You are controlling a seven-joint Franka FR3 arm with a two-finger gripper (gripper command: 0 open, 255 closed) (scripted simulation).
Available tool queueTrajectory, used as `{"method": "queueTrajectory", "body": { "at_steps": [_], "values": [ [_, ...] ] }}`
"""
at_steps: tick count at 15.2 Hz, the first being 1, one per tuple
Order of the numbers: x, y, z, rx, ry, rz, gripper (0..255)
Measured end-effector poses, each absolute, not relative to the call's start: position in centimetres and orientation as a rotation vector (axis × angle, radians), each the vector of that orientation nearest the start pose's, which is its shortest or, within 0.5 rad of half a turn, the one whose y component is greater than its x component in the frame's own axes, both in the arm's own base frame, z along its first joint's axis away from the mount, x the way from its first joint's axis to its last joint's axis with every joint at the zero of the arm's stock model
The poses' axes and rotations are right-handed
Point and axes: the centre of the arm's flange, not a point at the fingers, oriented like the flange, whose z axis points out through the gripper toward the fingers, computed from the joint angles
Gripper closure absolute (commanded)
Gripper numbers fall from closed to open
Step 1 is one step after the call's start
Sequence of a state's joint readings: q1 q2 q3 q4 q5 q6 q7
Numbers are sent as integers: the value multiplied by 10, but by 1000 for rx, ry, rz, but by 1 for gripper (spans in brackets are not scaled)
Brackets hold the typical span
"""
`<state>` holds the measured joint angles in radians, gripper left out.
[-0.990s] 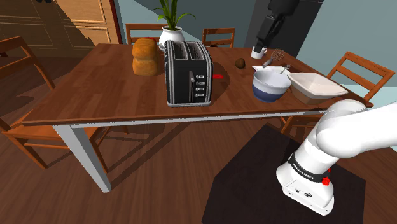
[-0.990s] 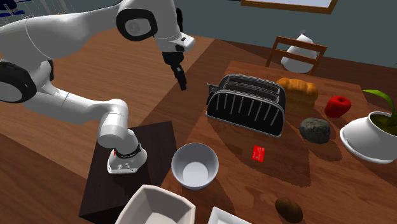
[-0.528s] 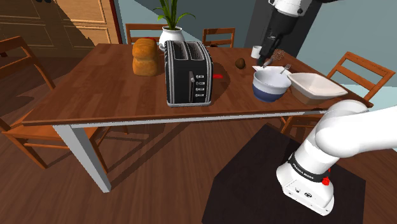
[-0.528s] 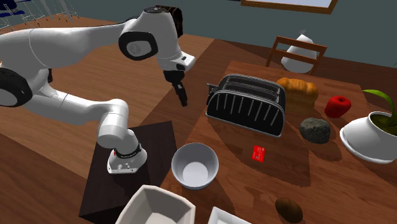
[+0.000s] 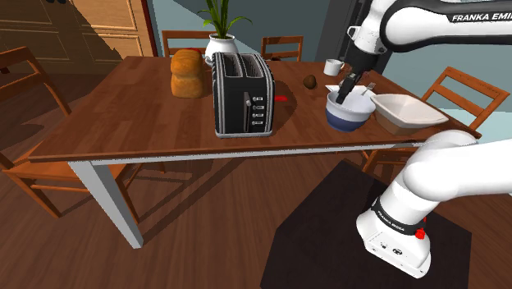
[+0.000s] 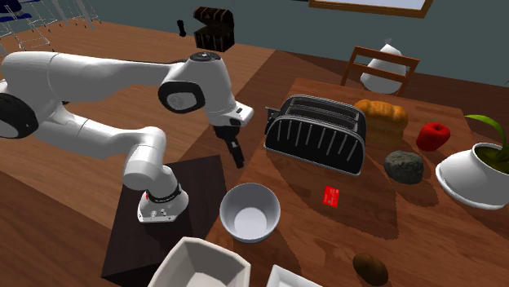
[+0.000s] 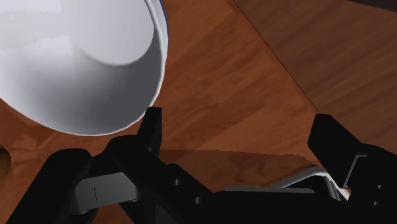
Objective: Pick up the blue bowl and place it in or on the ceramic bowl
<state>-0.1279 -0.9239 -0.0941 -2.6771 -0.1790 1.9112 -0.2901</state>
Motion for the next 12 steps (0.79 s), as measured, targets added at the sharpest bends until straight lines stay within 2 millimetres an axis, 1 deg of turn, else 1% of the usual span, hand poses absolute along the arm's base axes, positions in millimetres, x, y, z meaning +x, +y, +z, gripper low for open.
{"method": "queueTrajectory", "body": {
  "at_steps": [1, 3, 6, 8, 12],
  "values": [
    [285, -86, 498, -3269, -243, -212, 0],
    [280, -100, 483, -3290, -250, -212, 0],
    [276, -125, 453, -3321, -263, -208, 0],
    [276, -133, 441, -3329, -268, -209, 0],
    [279, -137, 421, -3332, -270, -209, 0]
  ]
}}
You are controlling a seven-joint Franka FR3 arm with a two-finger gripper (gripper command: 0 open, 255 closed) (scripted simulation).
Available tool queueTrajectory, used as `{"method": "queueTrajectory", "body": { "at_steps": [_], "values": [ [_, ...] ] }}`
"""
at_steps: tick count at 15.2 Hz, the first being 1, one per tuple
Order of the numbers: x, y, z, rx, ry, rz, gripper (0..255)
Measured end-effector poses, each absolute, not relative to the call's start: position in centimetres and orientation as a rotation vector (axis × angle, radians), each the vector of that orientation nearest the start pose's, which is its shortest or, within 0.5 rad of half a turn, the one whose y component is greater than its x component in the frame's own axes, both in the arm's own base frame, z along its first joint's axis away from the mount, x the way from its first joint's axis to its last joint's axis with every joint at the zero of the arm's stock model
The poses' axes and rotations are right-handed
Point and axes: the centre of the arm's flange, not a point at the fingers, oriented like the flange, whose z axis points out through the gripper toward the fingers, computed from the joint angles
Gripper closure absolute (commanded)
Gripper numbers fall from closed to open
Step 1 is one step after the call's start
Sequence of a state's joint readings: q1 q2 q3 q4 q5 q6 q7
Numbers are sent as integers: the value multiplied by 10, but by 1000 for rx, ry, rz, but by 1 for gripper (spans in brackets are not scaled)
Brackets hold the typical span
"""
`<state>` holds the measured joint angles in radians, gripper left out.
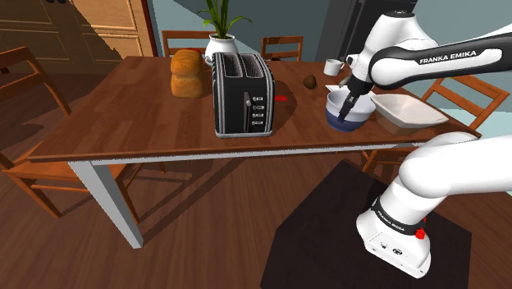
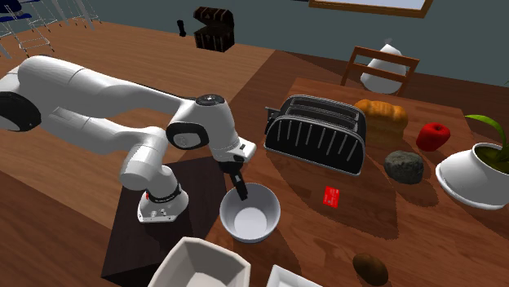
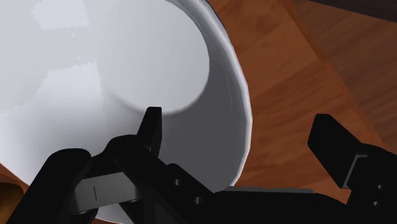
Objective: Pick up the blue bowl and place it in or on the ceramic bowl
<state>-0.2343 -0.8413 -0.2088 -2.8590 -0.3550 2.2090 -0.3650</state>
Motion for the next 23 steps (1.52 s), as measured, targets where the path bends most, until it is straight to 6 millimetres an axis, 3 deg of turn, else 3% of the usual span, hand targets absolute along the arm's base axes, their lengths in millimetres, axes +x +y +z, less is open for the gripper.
{"method": "queueTrajectory", "body": {
  "at_steps": [3, 9, 10, 20, 23],
  "values": [
    [280, -140, 410, -3332, -270, -210, 0],
    [281, -140, 407, -3332, -270, -210, 0],
    [281, -140, 407, -3332, -270, -210, 255],
    [281, -140, 407, -3332, -270, -210, 255],
    [280, -140, 418, -3332, -270, -210, 255]
  ]
}}
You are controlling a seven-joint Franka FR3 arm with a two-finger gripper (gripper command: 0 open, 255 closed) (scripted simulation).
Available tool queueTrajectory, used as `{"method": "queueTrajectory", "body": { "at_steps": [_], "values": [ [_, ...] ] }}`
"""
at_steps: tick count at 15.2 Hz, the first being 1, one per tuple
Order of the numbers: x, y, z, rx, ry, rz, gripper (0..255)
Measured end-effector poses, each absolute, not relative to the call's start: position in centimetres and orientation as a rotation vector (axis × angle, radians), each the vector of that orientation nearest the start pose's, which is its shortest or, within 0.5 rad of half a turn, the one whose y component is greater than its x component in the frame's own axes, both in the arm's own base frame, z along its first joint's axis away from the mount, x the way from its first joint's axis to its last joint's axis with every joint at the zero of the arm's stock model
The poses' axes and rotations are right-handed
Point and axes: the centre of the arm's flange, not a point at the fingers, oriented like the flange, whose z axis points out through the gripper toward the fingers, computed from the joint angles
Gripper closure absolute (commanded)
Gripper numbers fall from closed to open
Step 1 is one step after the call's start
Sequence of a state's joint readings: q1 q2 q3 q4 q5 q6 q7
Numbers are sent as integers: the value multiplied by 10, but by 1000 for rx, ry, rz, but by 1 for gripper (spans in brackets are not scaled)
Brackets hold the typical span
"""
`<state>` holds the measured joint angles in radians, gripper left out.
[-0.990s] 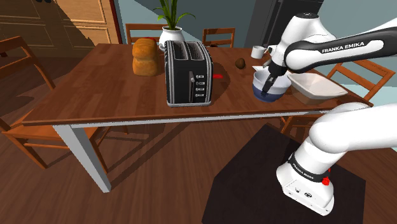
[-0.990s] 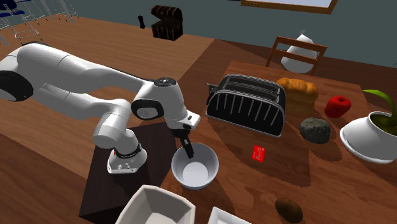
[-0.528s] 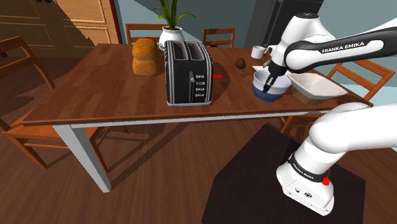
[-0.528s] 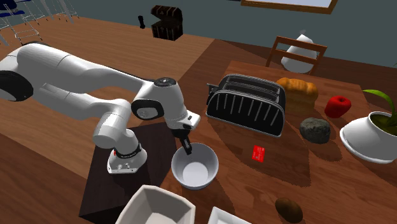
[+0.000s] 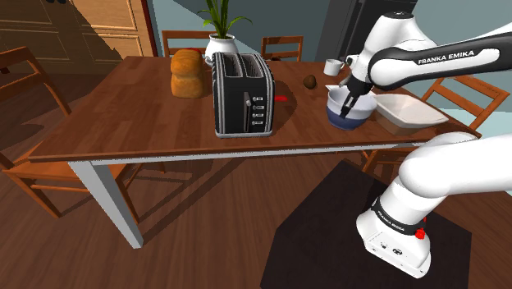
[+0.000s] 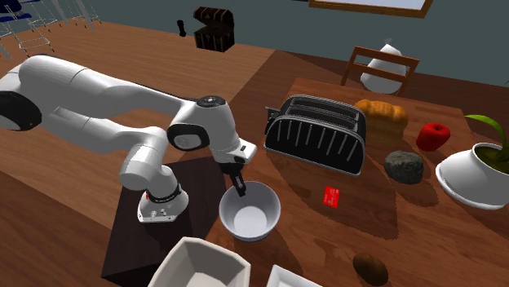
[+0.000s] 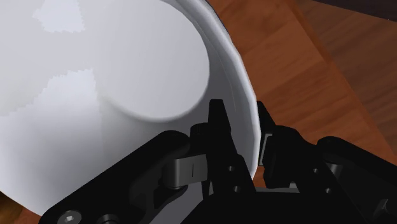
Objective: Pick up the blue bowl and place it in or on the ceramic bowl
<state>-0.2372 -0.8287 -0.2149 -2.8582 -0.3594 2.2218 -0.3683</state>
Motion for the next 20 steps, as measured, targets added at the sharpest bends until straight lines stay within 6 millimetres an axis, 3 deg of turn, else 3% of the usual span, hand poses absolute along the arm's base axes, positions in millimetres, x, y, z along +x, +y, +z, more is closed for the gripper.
{"method": "queueTrajectory", "body": {
  "at_steps": [20],
  "values": [
    [280, -140, 523, -3332, -270, -210, 255]
  ]
}}
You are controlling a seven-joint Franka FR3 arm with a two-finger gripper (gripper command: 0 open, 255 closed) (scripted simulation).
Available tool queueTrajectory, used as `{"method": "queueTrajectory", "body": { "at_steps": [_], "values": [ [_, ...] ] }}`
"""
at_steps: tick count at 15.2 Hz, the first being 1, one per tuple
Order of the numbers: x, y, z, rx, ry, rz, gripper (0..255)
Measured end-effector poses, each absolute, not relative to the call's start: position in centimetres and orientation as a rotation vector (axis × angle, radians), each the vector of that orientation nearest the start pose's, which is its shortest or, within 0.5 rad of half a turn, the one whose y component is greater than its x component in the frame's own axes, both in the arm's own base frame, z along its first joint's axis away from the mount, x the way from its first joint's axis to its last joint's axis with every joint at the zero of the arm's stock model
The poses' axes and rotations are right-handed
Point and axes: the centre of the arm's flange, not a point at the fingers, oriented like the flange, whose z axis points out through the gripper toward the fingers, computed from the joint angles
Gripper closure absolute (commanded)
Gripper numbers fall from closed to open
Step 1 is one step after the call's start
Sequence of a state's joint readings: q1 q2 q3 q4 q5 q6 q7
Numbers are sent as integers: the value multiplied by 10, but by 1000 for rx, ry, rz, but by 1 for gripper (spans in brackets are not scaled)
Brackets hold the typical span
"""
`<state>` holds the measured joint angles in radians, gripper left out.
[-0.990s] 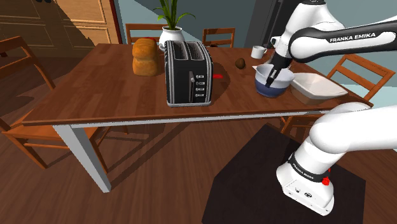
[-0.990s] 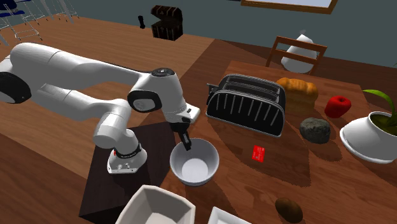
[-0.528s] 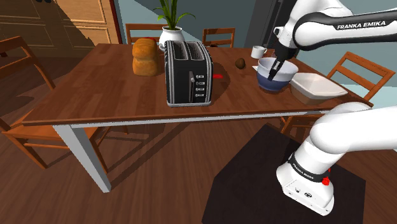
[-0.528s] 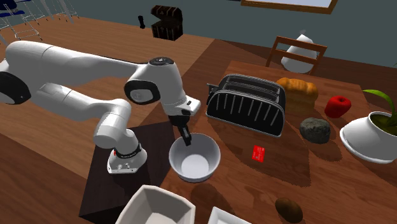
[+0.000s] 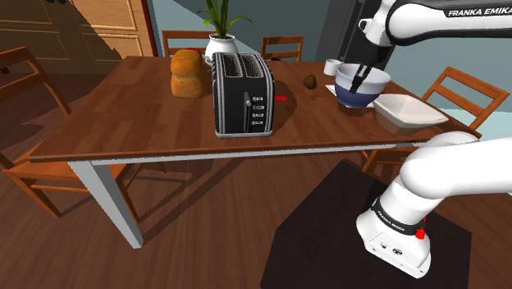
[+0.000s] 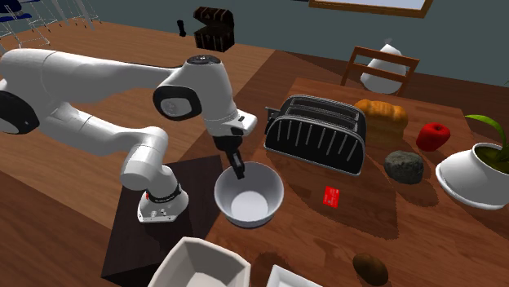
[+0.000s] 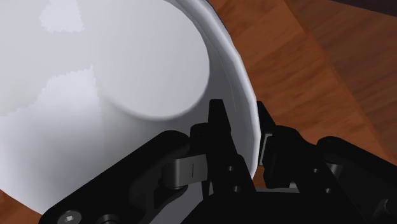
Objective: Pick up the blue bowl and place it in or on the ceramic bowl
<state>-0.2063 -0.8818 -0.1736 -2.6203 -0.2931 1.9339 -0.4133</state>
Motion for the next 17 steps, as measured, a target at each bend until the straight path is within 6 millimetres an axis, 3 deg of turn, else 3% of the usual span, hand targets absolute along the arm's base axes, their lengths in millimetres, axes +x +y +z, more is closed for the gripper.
{"method": "queueTrajectory", "body": {
  "at_steps": [11, 17],
  "values": [
    [281, -140, 579, -3332, -270, -209, 255],
    [235, -189, 591, -3332, -268, -210, 255]
  ]
}}
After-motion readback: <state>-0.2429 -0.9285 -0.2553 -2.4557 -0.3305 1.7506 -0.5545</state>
